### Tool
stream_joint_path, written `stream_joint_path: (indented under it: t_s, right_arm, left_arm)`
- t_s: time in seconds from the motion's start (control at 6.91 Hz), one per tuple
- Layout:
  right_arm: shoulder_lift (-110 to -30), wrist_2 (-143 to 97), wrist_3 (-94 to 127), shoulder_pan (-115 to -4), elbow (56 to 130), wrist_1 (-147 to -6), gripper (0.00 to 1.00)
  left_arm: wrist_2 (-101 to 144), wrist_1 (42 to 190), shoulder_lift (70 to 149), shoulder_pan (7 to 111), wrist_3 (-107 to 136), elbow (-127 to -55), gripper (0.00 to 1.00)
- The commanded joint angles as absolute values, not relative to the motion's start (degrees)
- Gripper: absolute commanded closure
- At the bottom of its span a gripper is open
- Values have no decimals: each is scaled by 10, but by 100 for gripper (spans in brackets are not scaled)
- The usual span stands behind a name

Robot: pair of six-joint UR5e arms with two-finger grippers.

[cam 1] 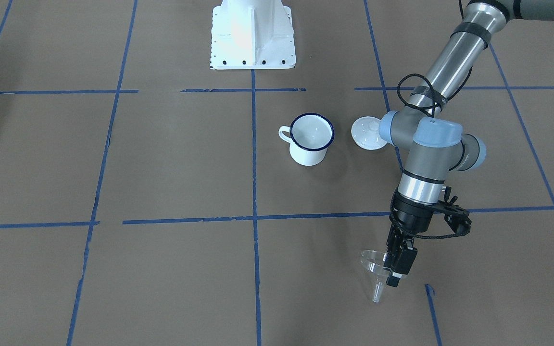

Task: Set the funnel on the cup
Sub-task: 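Grasp the glass funnel rim with the left gripper and lift it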

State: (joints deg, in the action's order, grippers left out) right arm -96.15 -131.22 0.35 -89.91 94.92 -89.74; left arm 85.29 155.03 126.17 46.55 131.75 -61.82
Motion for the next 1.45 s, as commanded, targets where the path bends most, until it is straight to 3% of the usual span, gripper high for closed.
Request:
stream_joint_path:
  t_s: [0.0,0.29,0.58,0.87,1.3]
  right_arm:
    - [-962,-1312,4,-899,949,-897,0]
    - [-962,-1312,4,-899,949,-897,0]
    - [-962,-1312,4,-899,949,-897,0]
    - [-962,-1312,4,-899,949,-897,0]
    - [-962,-1312,4,-899,949,-897,0]
  left_arm:
    - [853,1554,1261,466,1315,-620,100]
    - [853,1554,1261,475,1315,-644,100]
    - [867,1536,1260,491,1312,-735,100]
    - [935,1438,1258,495,1307,-842,100]
    - [1062,1159,1263,492,1284,-1062,100]
